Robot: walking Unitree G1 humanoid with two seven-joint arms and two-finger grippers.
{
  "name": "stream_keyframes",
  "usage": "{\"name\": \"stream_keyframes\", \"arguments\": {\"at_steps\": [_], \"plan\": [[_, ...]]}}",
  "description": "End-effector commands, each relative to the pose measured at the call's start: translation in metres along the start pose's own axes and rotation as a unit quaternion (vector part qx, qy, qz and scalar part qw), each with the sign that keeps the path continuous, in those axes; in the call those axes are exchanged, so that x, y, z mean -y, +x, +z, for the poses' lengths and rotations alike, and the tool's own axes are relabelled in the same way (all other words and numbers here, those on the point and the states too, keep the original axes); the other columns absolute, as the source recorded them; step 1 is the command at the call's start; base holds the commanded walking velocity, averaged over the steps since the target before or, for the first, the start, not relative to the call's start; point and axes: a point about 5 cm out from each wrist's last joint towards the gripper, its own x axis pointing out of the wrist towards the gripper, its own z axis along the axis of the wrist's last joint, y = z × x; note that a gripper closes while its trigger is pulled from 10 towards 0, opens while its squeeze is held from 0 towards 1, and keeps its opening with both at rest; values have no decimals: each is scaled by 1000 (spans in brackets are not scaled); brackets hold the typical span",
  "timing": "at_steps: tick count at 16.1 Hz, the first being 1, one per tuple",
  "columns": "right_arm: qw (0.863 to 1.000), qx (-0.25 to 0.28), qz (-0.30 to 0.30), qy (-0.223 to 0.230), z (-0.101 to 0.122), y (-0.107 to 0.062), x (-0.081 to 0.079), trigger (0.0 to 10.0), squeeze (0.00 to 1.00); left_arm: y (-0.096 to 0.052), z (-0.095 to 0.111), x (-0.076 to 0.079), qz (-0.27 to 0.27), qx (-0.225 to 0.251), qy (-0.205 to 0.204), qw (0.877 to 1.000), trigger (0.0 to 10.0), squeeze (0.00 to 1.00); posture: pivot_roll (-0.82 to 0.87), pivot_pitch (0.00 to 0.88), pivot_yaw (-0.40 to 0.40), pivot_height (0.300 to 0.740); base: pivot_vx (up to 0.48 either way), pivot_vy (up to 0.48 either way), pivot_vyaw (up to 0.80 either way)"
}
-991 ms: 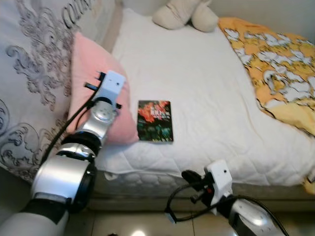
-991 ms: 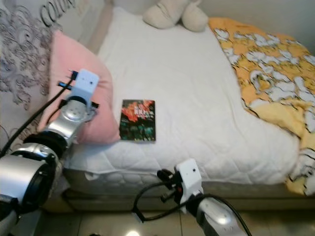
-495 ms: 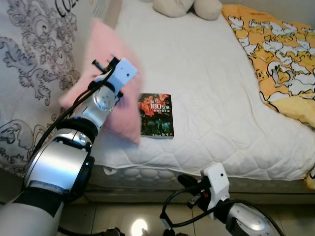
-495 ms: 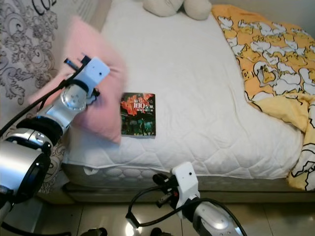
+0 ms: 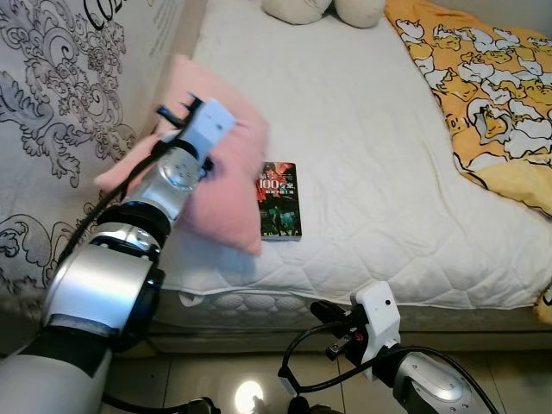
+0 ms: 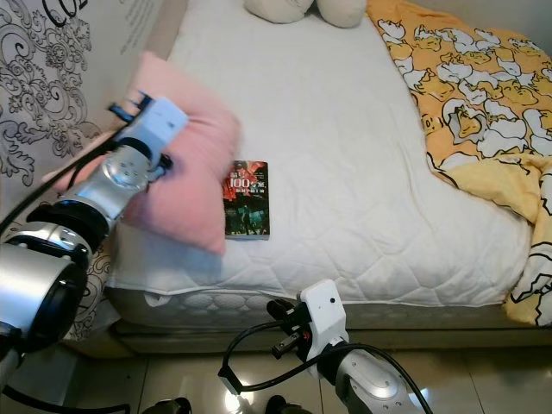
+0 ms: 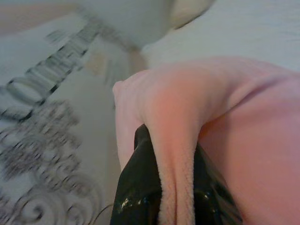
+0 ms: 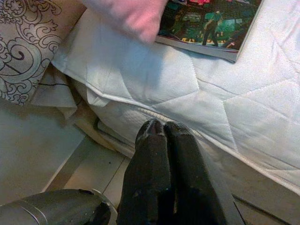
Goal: Clean up the room
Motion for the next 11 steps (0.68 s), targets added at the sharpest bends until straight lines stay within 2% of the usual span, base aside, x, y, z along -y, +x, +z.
{"name": "stream_keyframes", "arguments": {"at_steps": [1, 3, 7, 9, 10, 11], "plan": [[1000, -13, -10, 5, -6, -4, 3, 10000, 0, 5, 14, -18, 44, 18, -13, 999, 10000, 0, -34, 210, -84, 740, 0, 0, 0], [1000, -14, -10, 5, -6, -4, 3, 10000, 0, 6, 13, -31, 69, 21, 2, 997, 10000, 0, -26, 210, -84, 740, 0, 0, 0], [1000, -21, -4, 6, -9, -4, 1, 10000, 0, -2, -19, -22, 48, -23, 42, 998, 10000, 0, -31, 221, -93, 740, 0, 0, 0], [1000, -24, -3, 4, -9, -6, 1, 10000, 0, -4, -23, -16, 25, -18, 60, 998, 10000, 0, -43, 223, -97, 740, 0, 0, 0], [1000, -26, -4, 3, -10, -8, 1, 10000, 0, -4, -21, -14, 14, -8, 77, 997, 10000, 0, -47, 222, -99, 740, 0, 0, 0], [1000, -27, -5, 3, -10, -9, 2, 10000, 0, -3, -18, -14, 9, -5, 77, 997, 10000, 0, -50, 222, -98, 740, 0, 0, 0]]}}
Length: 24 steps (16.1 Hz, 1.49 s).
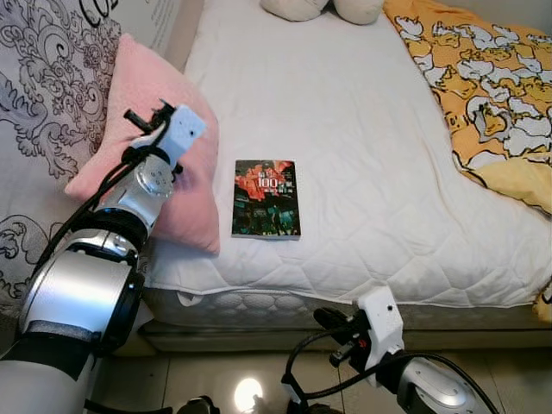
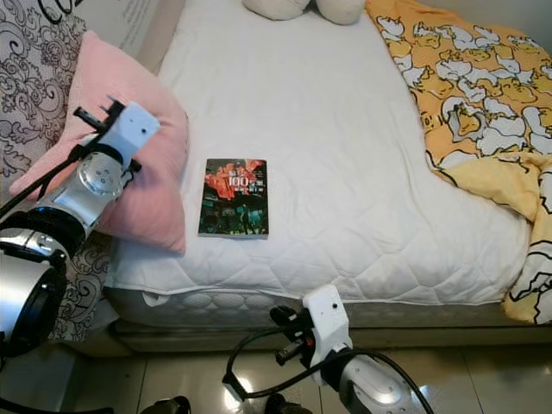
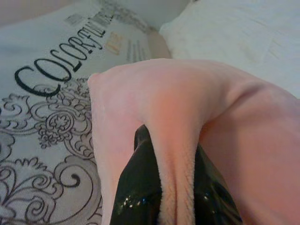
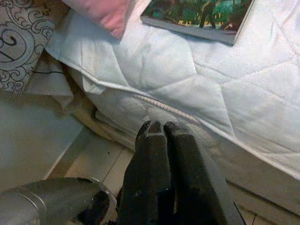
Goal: Clean up the room
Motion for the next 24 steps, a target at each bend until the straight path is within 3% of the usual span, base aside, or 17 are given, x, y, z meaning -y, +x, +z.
{"name": "stream_keyframes", "arguments": {"at_steps": [1, 5, 8, 10, 14, 20, 21, 22, 24], "plan": [[1000, -8, -1, 0, -2, -4, 0, 10000, 0, 3, 12, -5, -5, 28, 14, 999, 10000, 0, -53, 221, -98, 740, 0, 0, 0], [1000, -7, -5, 2, -2, -4, 0, 10000, 0, 8, 36, -15, -6, 74, 54, 996, 10000, 0, -56, 220, -90, 740, 0, 0, 0], [1000, -6, -6, 3, -3, -3, 0, 10000, 0, 10, 43, -21, -6, 92, 58, 994, 10000, 0, -54, 216, -84, 740, 0, 0, 0], [1000, -5, -7, 3, -3, -3, 0, 10000, 0, 10, 38, -23, -8, 83, 32, 996, 10000, 0, -54, 215, -83, 740, 0, 0, 0], [1000, -12, -4, 2, -6, -5, 0, 10000, 0, 5, 13, -15, -18, 43, 51, 998, 10000, 0, -58, 217, -93, 740, 0, 0, 0], [1000, -15, -3, 0, -5, -7, 1, 10000, 0, 4, 3, -17, -3, 26, 57, 998, 10000, 0, -62, 219, -101, 740, 0, 0, 0], [1000, -16, -3, 0, -6, -7, 1, 10000, 0, 3, 1, -17, -6, 22, 55, 998, 10000, 1000, -61, 219, -101, 740, 0, 0, 0], [1000, -16, -2, 0, -6, -7, 1, 10000, 0, 3, 1, -18, 0, 20, 49, 999, 10000, 1000, -62, 218, -101, 740, 0, 0, 0], [1000, -17, -2, 0, -7, -7, 0, 10000, 0, 4, 1, -24, 24, 5, -16, 1000, 10000, 1000, -58, 214, -95, 740, 0, 0, 0]]}}
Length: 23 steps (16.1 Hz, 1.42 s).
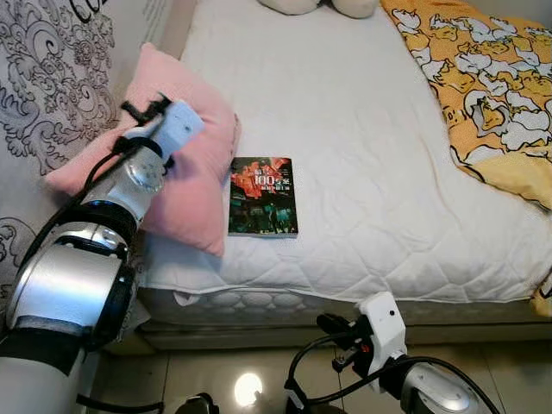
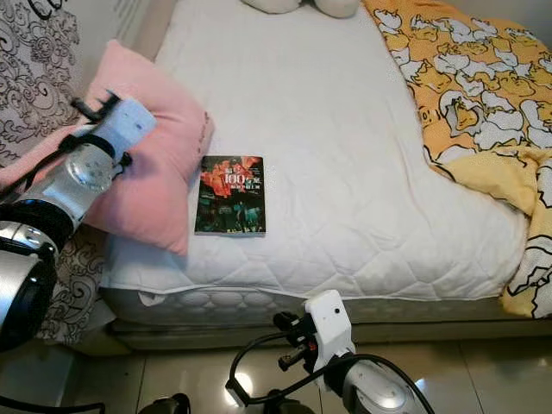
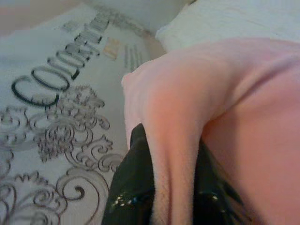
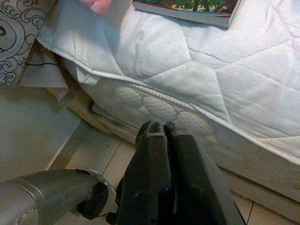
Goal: Clean up the room
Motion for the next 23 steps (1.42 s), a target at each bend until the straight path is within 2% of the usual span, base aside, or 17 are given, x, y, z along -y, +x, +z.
{"name": "stream_keyframes", "arguments": {"at_steps": [1, 2, 5, 8, 10, 11, 12, 13, 14, 16, 17, 18, 19, 20, 21, 22, 23], "plan": [[1000, -7, 1, 1, -3, -2, -1, 10000, 0, 1, 2, -4, 19, 1, -23, 1000, 10000, 1000, -55, 210, -94, 740, 0, 0, 0], [1000, -5, 0, 1, -2, -1, 0, 10000, 0, -1, -2, 2, 20, -10, -51, 998, 10000, 1000, -53, 207, -94, 740, 0, 0, 0], [1000, 0, -5, -1, 0, 3, 3, 10000, 0, -6, -10, 8, 39, -16, -90, 995, 10000, 1000, -41, 190, -81, 740, 0, 0, 0], [1000, 3, -5, 0, 0, 6, 3, 10000, 0, -11, -12, 18, 37, 13, -67, 997, 10000, 1000, -23, 175, -77, 740, 0, 0, 0], [1000, 5, -2, -5, 1, 11, 5, 10000, 0, -13, -5, 23, 32, 45, -107, 993, 10000, 1000, 2, 147, -66, 740, 0, 0, 0], [1000, 18, -10, -12, 6, 14, 9, 10000, 0, -18, 8, 29, 24, 96, -165, 981, 10000, 1000, 24, 120, -56, 740, 0, 0, 0], [999, 26, -18, -16, 10, 13, 11, 10000, 0, -21, 11, 34, 13, 104, -195, 975, 10000, 1000, 30, 115, -55, 740, 0, 0, 0], [994, 64, -86, -19, 22, 13, 26, 10000, 0, -41, 16, 60, -40, 114, -285, 951, 10000, 1000, 73, 62, -46, 740, 0, 0, 0], [985, 92, -145, -10, 28, 8, 40, 10000, 0, -62, 19, 79, -85, 111, -337, 931, 10000, 1000, 91, 31, -38, 740, 0, 0, 0], [973, 113, -200, -10, 30, 1, 52, 10000, 0, -84, 21, 95, -117, 105, -379, 912, 10000, 1000, 108, 7, -34, 740, 0, 0, 0], [960, 128, -249, -5, 26, -3, 64, 10000, 0, -106, 16, 110, -148, 88, -452, 875, 10000, 1000, 131, 0, -23, 740, 0, 0, 0], [956, 134, -259, -11, 24, -5, 66, 10000, 0, -115, 11, 113, -149, 79, -472, 866, 10000, 1000, 133, 0, -20, 740, 0, 0, 0], [952, 134, -275, -10, 18, -1, 70, 10000, 0, -129, -5, 115, -136, 51, -503, 852, 10000, 502, 139, 0, -21, 740, 0, 0, 0], [950, 129, -283, -2, 12, 4, 73, 10000, 0, -139, -22, 122, -122, 14, -516, 848, 10000, 0, 144, 0, -18, 740, 0, -450, 0], [950, 125, -286, 3, 6, 10, 76, 10000, 0, -145, -42, 137, -108, -36, -478, 871, 10000, 0, 143, 0, -10, 740, 0, -465, 0], [949, 125, -289, 2, 5, 13, 77, 10000, 0, -146, -49, 140, -105, -47, -463, 879, 10000, 0, 144, 0, -8, 740, 0, -465, 0], [949, 123, -291, 2, 3, 13, 78, 10000, 0, -147, -53, 143, -108, -59, -462, 878, 10000, 0, 141, 0, -8, 740, 0, -469, 0]]}}
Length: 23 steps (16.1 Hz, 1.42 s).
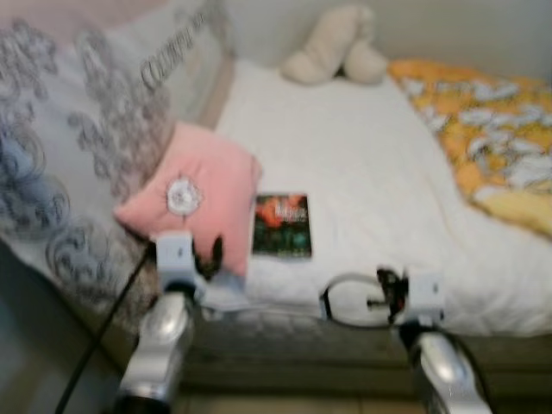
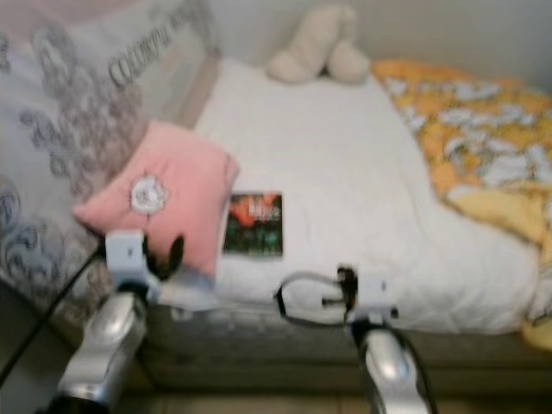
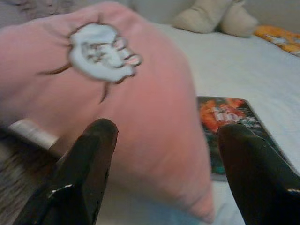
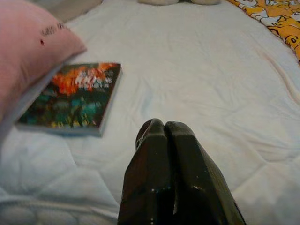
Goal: Clean up the room
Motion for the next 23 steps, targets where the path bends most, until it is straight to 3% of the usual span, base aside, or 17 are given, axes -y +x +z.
{"name": "stream_keyframes", "arguments": {"at_steps": [1, 4, 6, 12, 19, 23], "plan": [[1000, 6, -18, -3, 1, 2, 8, 10000, 0, 0, -5, 5, -5, -9, 1, 1000, 10000, 0, 138, 0, -12, 740, 0, -469, 0], [1000, 5, -18, -6, -8, 1, 8, 10000, 0, 3, 0, 19, -49, -3, 13, 999, 10000, 0, 129, 0, -9, 740, 0, -469, 0], [1000, 11, -16, -8, -9, 6, 7, 10000, 0, 13, 3, 25, -48, 2, 17, 999, 10000, 0, 120, 0, 0, 740, 0, -469, 0], [999, 13, -22, -29, -10, 13, 8, 10000, 0, 21, 5, 29, -52, -1, 41, 998, 10000, 0, 115, 0, 16, 740, 0, -469, 0], [999, 17, 4, -50, -6, 24, -3, 10000, 0, 28, 9, 33, -67, 7, 54, 996, 10000, 0, 123, 0, 15, 740, 0, -469, 0], [998, 5, 6, -58, -12, 23, -6, 10000, 0, 26, -3, 32, -69, -22, 60, 996, 10000, 0, 123, 0, 16, 740, 0, 0, -781]]}}
